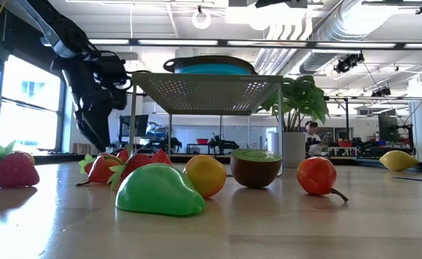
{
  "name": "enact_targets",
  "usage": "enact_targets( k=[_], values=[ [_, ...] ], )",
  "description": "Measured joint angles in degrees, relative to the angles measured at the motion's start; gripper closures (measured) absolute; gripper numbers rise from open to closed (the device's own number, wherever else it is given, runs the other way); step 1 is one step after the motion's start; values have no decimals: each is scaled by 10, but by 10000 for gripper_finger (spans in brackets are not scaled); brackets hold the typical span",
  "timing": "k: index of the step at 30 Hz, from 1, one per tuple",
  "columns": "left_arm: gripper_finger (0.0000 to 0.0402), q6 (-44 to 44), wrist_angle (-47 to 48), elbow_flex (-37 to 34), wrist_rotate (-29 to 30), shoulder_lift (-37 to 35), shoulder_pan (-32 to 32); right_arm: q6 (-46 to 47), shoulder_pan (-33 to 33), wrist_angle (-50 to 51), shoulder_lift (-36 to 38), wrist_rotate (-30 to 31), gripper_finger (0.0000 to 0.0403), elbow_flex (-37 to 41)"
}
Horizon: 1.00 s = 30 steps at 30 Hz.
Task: Pick & Place Fruit
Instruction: Put the orange peach in the blue bowl on the shelf
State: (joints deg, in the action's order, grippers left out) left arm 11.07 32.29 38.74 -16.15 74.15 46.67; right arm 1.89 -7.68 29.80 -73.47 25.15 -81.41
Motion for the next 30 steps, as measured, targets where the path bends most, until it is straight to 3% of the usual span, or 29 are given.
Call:
enact_targets(
  k=[6, 13, 21, 30],
  values=[
    [75, 47, 0, 0, 51, 0, -42, 15, 0, 0, 0, 0, 164, 0],
    [75, 56, -14, 0, 152, 0, -81, 15, 0, 0, 0, 0, 164, 0],
    [75, 67, -17, 0, 127, 7, -81, 15, 0, 0, 0, 0, 164, 0],
    [75, 71, -20, 0, 126, 75, -81, 14, 0, 0, 0, 0, 164, 0]
  ],
)
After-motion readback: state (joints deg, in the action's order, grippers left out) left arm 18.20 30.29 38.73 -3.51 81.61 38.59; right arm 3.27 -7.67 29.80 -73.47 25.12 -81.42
